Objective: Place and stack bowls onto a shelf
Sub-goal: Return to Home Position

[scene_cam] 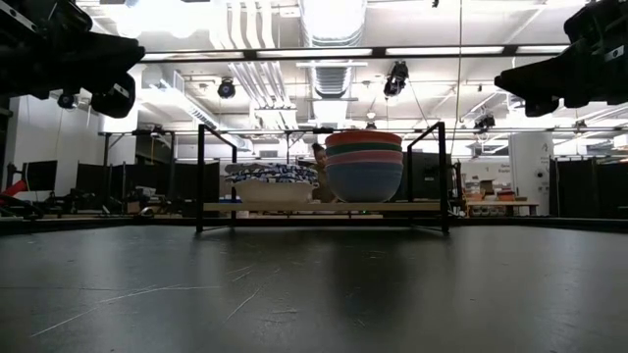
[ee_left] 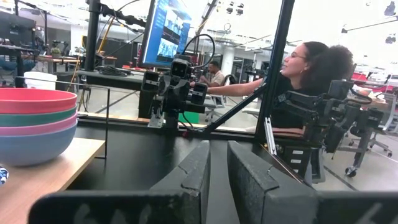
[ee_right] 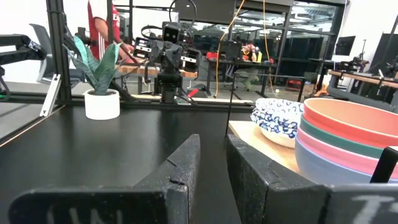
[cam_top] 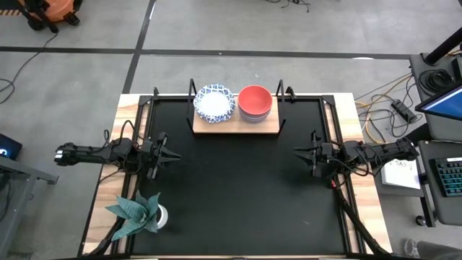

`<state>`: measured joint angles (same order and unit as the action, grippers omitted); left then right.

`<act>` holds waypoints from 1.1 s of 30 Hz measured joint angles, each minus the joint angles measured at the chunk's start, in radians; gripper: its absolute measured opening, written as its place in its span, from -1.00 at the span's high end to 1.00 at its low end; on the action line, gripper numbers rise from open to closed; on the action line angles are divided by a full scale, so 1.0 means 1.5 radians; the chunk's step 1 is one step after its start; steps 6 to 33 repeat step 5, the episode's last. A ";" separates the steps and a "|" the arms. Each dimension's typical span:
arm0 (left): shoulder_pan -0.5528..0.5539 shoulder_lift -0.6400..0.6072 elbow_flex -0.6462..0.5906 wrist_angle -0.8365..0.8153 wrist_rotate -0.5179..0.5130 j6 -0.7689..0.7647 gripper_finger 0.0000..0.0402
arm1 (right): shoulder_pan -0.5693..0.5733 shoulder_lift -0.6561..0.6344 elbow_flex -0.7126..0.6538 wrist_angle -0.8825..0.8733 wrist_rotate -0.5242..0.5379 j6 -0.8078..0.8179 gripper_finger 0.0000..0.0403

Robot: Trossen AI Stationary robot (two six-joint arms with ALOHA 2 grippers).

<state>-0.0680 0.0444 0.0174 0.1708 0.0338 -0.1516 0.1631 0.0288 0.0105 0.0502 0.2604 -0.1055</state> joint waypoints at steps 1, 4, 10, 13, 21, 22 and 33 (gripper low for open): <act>0.000 0.000 0.000 0.000 0.000 0.000 0.81 | 0.000 0.000 0.000 0.000 0.000 0.000 0.66; 0.000 0.000 0.000 0.000 0.000 0.000 0.81 | 0.000 0.000 0.000 0.000 0.000 0.000 0.66; 0.000 0.000 0.000 0.000 0.000 0.000 0.81 | 0.000 0.000 0.000 0.000 0.000 0.000 0.66; 0.000 0.000 0.000 0.000 0.000 0.000 0.81 | 0.000 0.000 0.000 0.000 0.000 0.000 0.66; 0.000 0.000 0.000 0.000 0.000 0.000 0.81 | 0.000 0.000 0.000 0.000 0.000 0.000 0.66; 0.000 0.000 0.000 0.000 0.000 0.000 0.81 | 0.000 0.000 0.000 0.000 0.000 0.000 0.66; 0.000 0.000 0.000 0.000 0.000 0.000 0.81 | 0.000 0.000 0.000 0.000 0.000 0.000 0.66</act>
